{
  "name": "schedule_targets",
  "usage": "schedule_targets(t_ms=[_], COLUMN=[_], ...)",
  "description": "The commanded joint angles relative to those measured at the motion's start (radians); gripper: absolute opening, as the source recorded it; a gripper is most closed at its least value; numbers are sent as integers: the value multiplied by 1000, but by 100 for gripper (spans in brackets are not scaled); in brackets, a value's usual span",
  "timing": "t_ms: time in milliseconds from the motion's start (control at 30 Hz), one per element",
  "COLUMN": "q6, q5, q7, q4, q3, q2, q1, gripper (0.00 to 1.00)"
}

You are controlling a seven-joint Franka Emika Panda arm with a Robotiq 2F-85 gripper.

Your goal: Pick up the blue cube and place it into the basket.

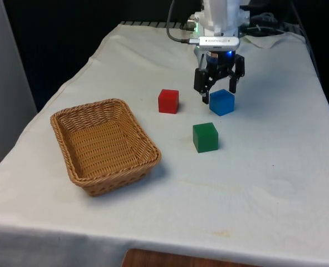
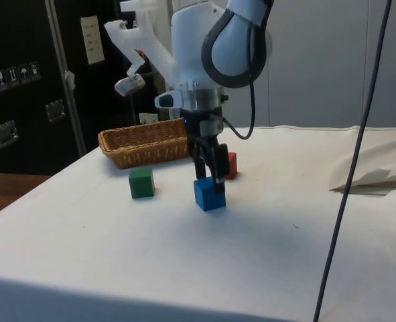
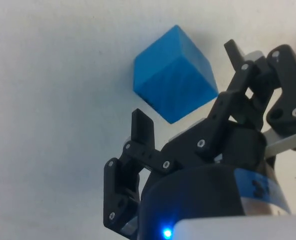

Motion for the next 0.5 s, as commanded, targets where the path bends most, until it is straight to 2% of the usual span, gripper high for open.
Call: schedule_targets(t_ms=[0,233,267,300,467], q6=[16,33,18,35,43], q5=[25,32,5,33,32], q7=[-18,-19,0,-19,-18], q4=[0,2,1,3,6], q3=[15,22,4,23,24], q2=[6,24,19,27,40], q1=[-10,-12,0,-12,-13], gripper=[100,100,100,100,100])
